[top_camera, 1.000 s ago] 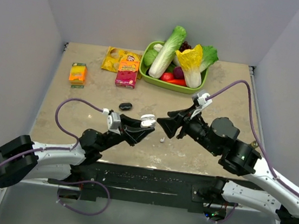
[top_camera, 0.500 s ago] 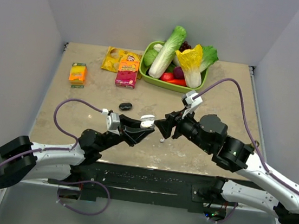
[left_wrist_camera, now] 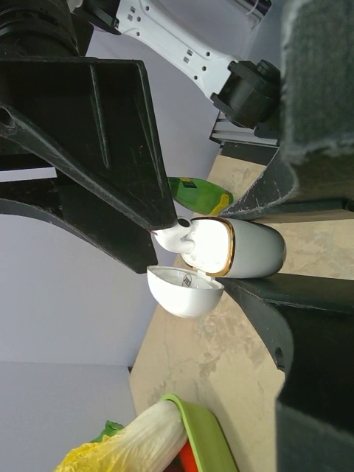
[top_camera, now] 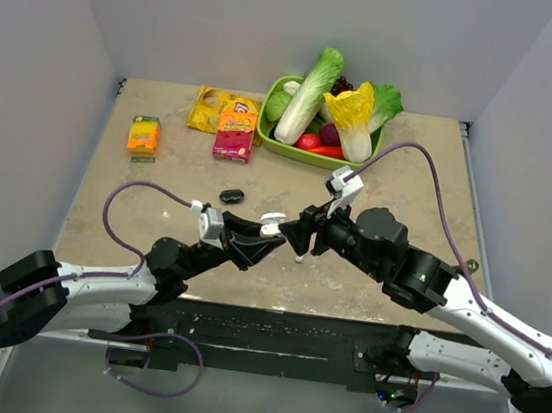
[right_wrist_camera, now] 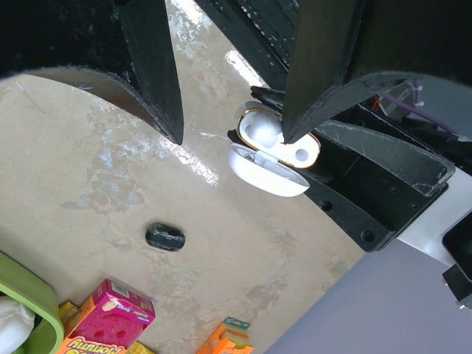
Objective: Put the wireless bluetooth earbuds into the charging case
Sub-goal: Place the earbud in the charging case, then adjust the earbud at the center of the board.
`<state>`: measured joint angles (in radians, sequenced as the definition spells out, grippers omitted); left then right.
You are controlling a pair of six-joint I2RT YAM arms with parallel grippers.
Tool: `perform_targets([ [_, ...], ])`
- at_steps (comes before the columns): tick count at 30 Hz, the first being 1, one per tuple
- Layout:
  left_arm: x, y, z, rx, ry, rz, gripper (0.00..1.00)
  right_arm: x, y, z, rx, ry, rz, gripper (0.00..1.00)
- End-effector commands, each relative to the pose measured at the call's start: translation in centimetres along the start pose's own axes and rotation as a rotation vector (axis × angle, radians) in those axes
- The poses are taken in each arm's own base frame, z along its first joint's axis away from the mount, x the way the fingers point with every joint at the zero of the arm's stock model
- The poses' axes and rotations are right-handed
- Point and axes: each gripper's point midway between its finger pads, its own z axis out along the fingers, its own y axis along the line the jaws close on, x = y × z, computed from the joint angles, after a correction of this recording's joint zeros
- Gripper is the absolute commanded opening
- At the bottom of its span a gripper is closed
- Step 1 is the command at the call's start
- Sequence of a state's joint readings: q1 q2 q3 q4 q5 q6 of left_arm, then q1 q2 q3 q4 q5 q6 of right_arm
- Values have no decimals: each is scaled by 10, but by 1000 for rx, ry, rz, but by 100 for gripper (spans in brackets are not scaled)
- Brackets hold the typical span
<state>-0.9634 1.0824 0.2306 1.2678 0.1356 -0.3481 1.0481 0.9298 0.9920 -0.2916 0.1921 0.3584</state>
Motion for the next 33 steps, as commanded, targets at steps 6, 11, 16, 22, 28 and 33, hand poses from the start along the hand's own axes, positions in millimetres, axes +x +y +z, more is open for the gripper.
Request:
perform_targets([
  [6, -47, -20, 1, 87, -184, 30, 0, -8, -1, 8, 20, -21, 0, 59],
  [11, -43, -18, 2, 81, -176, 27, 0, -18, 4, 9, 8, -44, 6, 65],
  [16, -43, -17, 1, 72, -178, 27, 0, -41, 7, -11, -20, -136, 30, 75],
  [22, -42, -8, -6, 24, -174, 45, 0, -49, -19, -45, 70, -239, 57, 79],
  [28, -36, -8, -27, 8, -154, 42, 0, 24, -61, -24, 271, -34, 34, 70],
  [33, -27, -5, -50, -20, -125, 18, 0, 88, -80, -2, 323, 85, 35, 24],
])
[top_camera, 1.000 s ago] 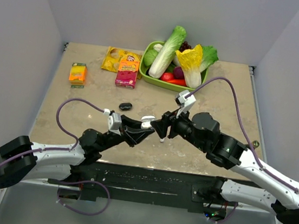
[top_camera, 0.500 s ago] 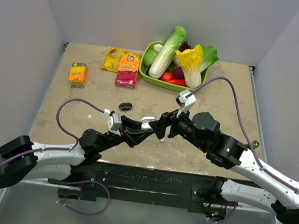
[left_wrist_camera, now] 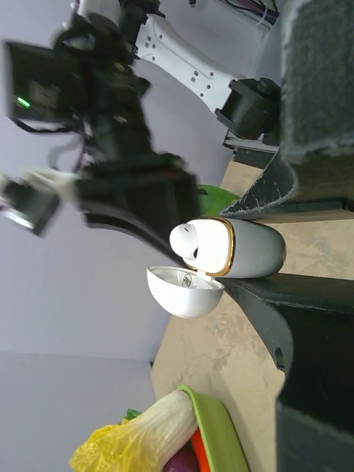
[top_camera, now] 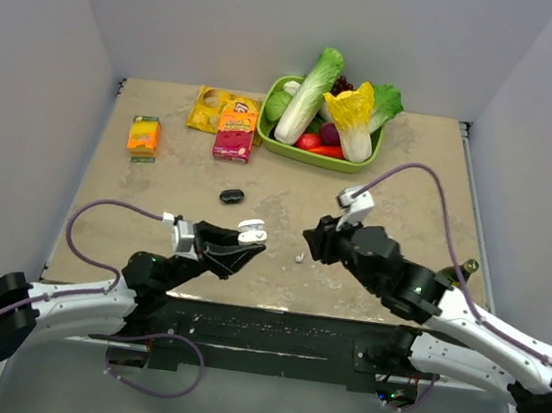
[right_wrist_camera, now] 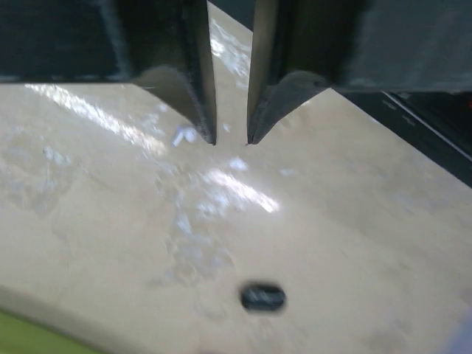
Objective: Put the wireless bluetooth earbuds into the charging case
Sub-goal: Adjust the earbud at the center of the board.
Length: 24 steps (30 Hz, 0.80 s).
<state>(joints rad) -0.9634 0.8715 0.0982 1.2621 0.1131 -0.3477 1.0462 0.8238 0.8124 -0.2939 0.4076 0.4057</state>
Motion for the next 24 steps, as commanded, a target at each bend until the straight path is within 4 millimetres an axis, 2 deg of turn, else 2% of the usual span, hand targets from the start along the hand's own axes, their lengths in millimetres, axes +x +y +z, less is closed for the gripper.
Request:
perform_targets([
  [1, -10, 2, -18, -29, -53, 8, 0, 57, -24, 17, 96, 113, 2, 16],
  [2, -14, 1, -21, -29, -71, -3, 0, 74, -28, 23, 106, 144, -2, 11],
  [3, -10, 3, -25, -40, -58, -8, 0, 85, -29, 27, 111, 170, 3, 4],
  [4, -14, 3, -26, -41, -75, -10, 0, 96, -33, 31, 122, 195, 1, 1],
  [5, -15, 3, -26, -42, -75, -14, 0, 109, -32, 36, 106, 224, 2, 0],
  [6, -5, 5, -32, -49, -49, -19, 0, 129, -36, 42, 124, 283, -10, 0],
  [7, -3, 4, -33, -47, -43, -23, 0, 135, -37, 48, 129, 293, -2, 0],
  [9, 0, 3, -34, -39, -34, -32, 0, 160, -43, 54, 148, 362, -11, 0],
  [12, 4, 2, -35, -31, -24, -41, 0, 175, -49, 64, 164, 398, 1, 0],
  [19, 8, 4, -38, -42, -16, -48, 0, 192, -54, 76, 183, 450, -5, 0],
  [24, 11, 5, -41, -47, -15, -49, 0, 195, -54, 86, 191, 464, -14, 0],
])
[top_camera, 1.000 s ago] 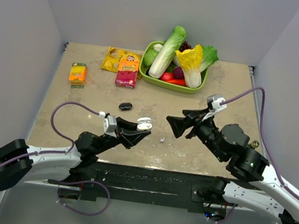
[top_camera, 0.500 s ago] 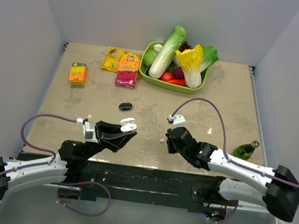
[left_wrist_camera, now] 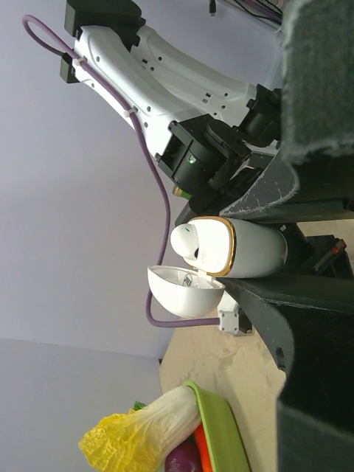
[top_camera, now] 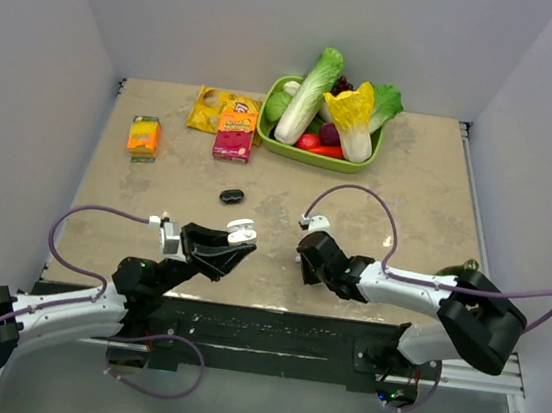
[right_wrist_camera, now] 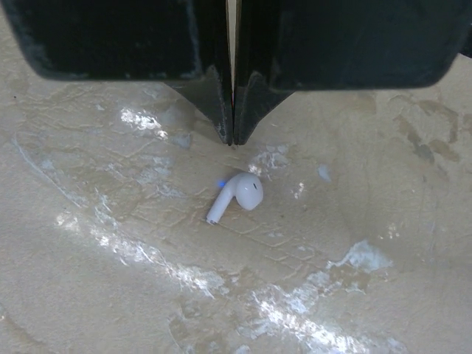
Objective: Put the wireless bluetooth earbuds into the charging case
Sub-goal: Adjust the earbud at the center of the board.
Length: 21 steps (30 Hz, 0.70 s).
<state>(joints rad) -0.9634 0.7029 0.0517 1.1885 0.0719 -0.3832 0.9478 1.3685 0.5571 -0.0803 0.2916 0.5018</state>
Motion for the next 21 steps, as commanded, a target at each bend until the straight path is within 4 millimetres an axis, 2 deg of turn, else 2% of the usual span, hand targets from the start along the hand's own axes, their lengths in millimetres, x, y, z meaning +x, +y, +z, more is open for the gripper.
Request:
perform_targets([
  [1, 26, 8, -27, -23, 41, -15, 0, -28, 16, 5, -37, -61, 35, 0],
  [6, 27, 10, -29, -33, 41, -13, 0, -30, 15, 13, -18, -49, 24, 0],
  [12, 27, 12, -29, -43, 43, -7, 0, -41, 10, 25, 14, -50, 17, 0],
  [18, 29, 13, -29, -49, 50, -3, 0, -63, 14, 38, 1, -55, 23, 0],
  [21, 29, 14, -28, -51, 52, -3, 0, -75, 22, 47, -25, -45, 24, 13],
])
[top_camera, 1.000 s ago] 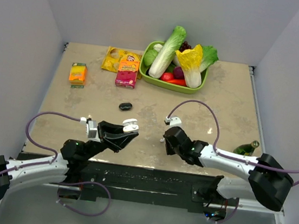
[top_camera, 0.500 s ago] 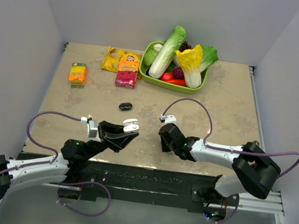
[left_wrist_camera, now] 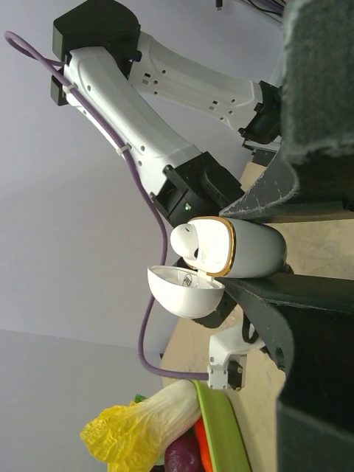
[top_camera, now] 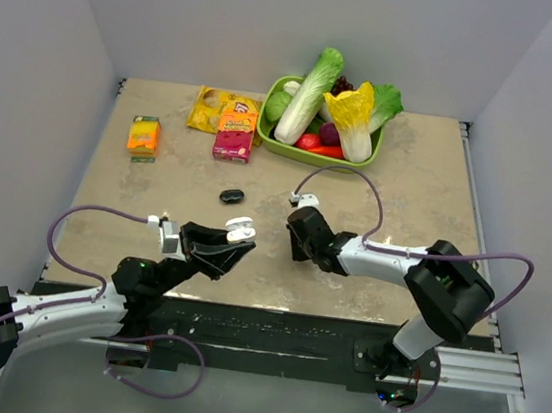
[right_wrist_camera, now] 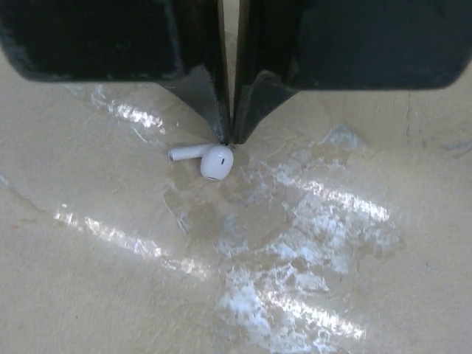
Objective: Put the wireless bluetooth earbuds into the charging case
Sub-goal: Adjust the earbud at the center of the board.
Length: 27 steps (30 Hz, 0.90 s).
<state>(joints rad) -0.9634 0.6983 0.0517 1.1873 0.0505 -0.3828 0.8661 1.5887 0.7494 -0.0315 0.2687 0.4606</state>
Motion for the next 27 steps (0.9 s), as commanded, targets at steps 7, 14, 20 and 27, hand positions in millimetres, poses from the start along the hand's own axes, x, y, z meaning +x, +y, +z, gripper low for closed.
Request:
perform_targets([
  [7, 31, 10, -23, -29, 68, 6, 0, -58, 39, 9, -134, -55, -17, 43],
  [14, 30, 8, -22, -15, 65, 0, 0, -82, 9, -17, -55, -150, 16, 45],
  [20, 30, 6, -25, -7, 60, -15, 0, -73, -32, -2, 23, -116, 100, 22],
  [27, 28, 7, -27, -15, 60, -12, 0, -52, -38, 11, 40, -61, 112, 0],
])
